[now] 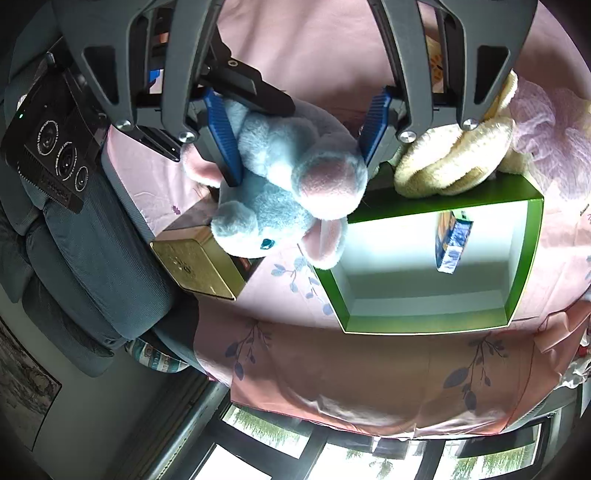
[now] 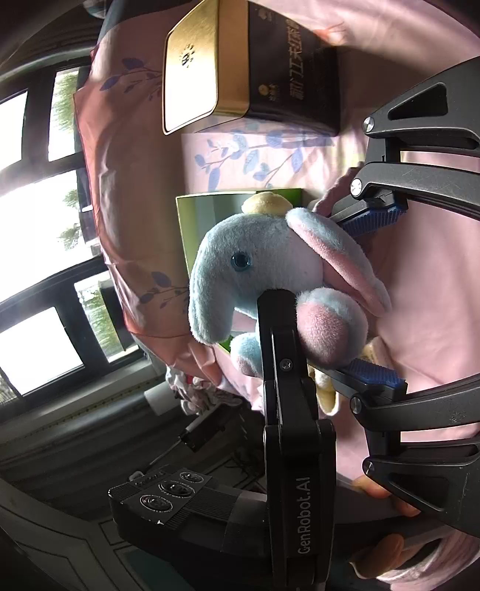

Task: Organize soft objects
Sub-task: 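Lower the plush elephant into the green box and release it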

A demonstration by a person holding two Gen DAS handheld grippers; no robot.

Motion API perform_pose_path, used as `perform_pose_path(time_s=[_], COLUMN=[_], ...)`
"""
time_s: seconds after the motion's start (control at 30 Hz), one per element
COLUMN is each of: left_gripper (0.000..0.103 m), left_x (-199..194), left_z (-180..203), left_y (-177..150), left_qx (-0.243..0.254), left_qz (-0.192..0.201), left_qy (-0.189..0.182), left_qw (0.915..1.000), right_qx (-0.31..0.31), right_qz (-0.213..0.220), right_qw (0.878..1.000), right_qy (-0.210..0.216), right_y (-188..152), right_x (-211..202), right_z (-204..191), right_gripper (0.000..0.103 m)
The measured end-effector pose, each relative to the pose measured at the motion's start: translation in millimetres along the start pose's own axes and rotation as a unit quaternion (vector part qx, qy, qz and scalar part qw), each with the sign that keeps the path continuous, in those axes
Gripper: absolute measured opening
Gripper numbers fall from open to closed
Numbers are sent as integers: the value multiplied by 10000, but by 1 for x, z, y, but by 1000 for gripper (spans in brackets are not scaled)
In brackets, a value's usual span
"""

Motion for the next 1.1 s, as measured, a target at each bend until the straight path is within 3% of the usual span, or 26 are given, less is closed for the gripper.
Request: perform_pose_path(time_s=[0.37, 0.57, 0.83, 0.9, 0.97, 1.1], left_gripper=[60, 60, 60, 65, 88, 100], left_x=[-3, 21, 49, 52, 52, 39], left_z=[-40, -78, -124, -131, -136, -139], left_y=[69, 88, 89, 86, 84, 84], left_qx=[119, -180, -777, -891, -900, -829], left_qz=[395, 234, -60, -147, -191, -171], left_qy=[295, 361, 524, 622, 773, 952], left_qw=[9987, 9989, 9956, 9940, 9928, 9919], right_qx=[-144, -35, -102, -216, -365, -457], right_qz=[250, -61, -637, -730, -729, -587], right_qw=[9995, 9999, 9976, 9955, 9928, 9924], right_qy=[142, 79, -269, -567, -874, -977], right_y=[60, 71, 63, 61, 61, 65], right_x=[53, 99, 151, 158, 160, 145], right_z=[-10, -4, 1, 2, 4, 5], right_gripper=[61, 61, 64, 66, 72, 74])
Point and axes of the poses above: each gripper's, at about its wrist camera, not at the fingertips, and x roughly the way its jaws point, z to its right, y to its top, the point moved 8 cm from there along x, roughly the way its jaws point, and after that the axes turned 10 degrees about -y, right-handed, at the moved point
